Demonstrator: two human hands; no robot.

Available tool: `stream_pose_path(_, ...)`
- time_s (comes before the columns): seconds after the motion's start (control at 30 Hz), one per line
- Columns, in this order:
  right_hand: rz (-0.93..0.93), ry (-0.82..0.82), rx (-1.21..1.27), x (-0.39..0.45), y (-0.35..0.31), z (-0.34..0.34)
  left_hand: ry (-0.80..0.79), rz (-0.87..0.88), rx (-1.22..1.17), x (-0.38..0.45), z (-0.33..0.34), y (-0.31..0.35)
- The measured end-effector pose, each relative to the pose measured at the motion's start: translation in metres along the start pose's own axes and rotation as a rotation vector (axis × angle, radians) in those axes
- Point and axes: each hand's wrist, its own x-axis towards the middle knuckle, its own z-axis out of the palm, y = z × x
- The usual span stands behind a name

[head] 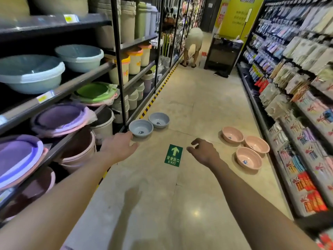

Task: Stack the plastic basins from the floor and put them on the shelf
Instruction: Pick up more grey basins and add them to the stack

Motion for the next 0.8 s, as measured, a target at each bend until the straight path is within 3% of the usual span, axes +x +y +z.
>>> stream_pose_path(0.33,0.089,0.002,0.074,0.172,0.001,-0.016,-0.098,0.076,-0.07,0.194,0.03,0.016)
stream_pose_path(0.8,0.035,-0.131,0.039,0.533,-0.029,-0.047,-0.102,-0.113,-0.045,0.516,0.05,0.036)
